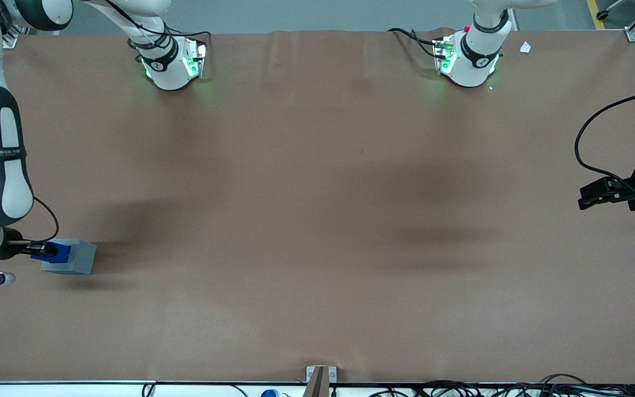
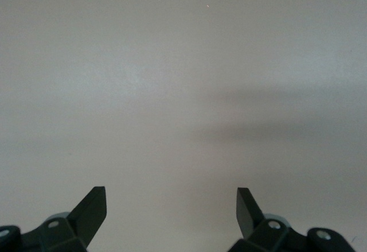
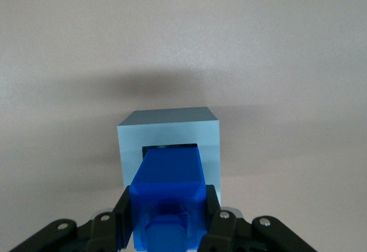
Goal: Insert blue part into gray base with right arm
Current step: 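Lower the blue block into the gray base's opening and press down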
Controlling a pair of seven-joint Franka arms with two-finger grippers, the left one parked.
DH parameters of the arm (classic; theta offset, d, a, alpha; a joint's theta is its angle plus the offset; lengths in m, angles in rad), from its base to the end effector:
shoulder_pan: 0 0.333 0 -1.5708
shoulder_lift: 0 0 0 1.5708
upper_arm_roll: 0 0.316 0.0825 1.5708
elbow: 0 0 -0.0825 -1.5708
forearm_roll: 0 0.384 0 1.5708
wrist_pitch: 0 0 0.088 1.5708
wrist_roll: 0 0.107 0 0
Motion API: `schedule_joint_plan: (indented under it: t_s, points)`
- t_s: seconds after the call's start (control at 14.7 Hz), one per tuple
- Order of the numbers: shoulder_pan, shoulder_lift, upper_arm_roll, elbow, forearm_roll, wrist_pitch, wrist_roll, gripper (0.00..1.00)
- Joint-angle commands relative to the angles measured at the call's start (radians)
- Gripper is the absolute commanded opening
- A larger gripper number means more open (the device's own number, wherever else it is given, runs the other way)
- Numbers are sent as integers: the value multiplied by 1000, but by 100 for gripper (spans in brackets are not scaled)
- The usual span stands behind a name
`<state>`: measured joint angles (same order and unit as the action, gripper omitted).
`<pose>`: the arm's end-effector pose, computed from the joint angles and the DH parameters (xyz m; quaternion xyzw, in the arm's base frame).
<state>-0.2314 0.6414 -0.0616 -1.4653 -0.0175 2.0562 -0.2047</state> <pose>0.6816 -0.1988 0.3011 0.9988 -0.0342 -0.0304 0.0193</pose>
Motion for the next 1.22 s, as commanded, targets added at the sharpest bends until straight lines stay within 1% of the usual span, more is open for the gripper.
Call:
schedule_joint_plan:
  t_s: [0.0,0.95,1.15]
  points:
    - [-11,-28,14,-30,-12,1,-15,0]
    - [-8,-20,17,-33,-9,16,-18,0]
    - [-13,-20,17,-41,-9,13,-56,0]
